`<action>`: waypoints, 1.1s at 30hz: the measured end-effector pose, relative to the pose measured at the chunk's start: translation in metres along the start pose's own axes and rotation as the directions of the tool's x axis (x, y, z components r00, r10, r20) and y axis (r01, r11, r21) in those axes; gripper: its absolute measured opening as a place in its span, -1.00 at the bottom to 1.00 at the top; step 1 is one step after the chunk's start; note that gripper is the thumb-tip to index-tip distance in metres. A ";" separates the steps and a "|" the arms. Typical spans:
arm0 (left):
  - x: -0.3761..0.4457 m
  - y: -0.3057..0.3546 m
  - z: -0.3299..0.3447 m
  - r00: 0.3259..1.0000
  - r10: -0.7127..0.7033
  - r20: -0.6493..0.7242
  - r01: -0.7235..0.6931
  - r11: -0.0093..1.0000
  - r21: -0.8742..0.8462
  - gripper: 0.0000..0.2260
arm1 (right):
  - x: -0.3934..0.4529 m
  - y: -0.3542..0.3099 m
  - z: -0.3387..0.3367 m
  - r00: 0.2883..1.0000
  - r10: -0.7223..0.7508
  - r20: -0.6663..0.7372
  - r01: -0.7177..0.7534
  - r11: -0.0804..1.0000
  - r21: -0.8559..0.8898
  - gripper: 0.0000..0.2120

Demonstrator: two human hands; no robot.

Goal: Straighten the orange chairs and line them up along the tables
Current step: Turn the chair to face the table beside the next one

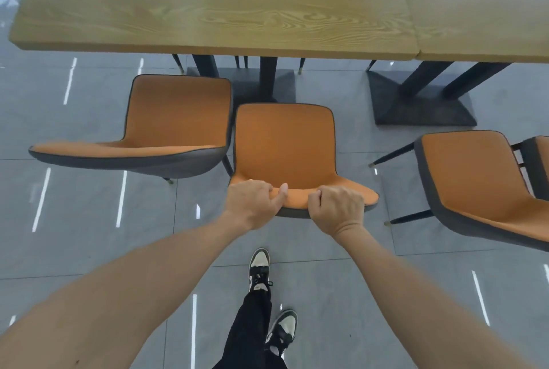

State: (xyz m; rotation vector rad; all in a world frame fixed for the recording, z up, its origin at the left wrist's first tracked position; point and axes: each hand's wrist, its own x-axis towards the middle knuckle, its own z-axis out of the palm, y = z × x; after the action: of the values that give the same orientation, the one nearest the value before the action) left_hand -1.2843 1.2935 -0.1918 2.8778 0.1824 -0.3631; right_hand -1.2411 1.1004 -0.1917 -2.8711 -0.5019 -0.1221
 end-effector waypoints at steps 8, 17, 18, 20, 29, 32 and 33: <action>0.093 -0.026 -0.030 1.000 -0.008 0.004 0.008 0.998 -0.056 -0.32 | 0.102 -0.003 0.017 1.000 0.007 0.026 -0.006 0.999 -0.036 -0.57; 0.124 -0.010 -0.032 0.999 0.028 0.028 -0.027 0.999 -0.019 -0.33 | 0.131 0.025 0.015 1.000 -0.024 0.004 0.024 1.000 -0.006 -0.61; 0.126 -0.010 -0.032 0.999 0.031 0.032 -0.031 0.999 -0.010 -0.33 | 0.133 0.025 0.014 0.999 -0.014 0.039 0.015 1.000 -0.006 -0.62; 0.124 -0.010 -0.030 0.998 0.037 0.041 -0.037 0.999 -0.001 -0.33 | 0.132 0.025 0.013 0.992 0.007 0.128 -0.001 0.999 -0.045 -0.65; 0.115 0.003 -0.044 0.965 -0.049 0.257 0.078 0.992 -0.102 -0.45 | 0.107 0.041 -0.018 0.951 -0.043 0.305 0.001 0.990 0.139 -0.61; 0.112 0.024 -0.051 0.943 -0.101 0.316 0.118 0.992 -0.035 -0.37 | 0.073 0.067 -0.039 0.951 -0.098 0.293 0.063 0.990 0.127 -0.53; 0.110 0.037 -0.053 0.943 -0.112 0.313 0.118 0.993 0.001 -0.33 | 0.064 0.078 -0.048 0.941 -0.124 0.316 0.093 0.990 0.110 -0.50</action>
State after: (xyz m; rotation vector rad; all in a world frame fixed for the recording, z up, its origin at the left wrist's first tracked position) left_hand -1.1610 1.2809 -0.1619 2.7498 0.2955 -0.8268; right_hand -1.1565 1.0386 -0.1538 -2.7802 -0.7062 0.3510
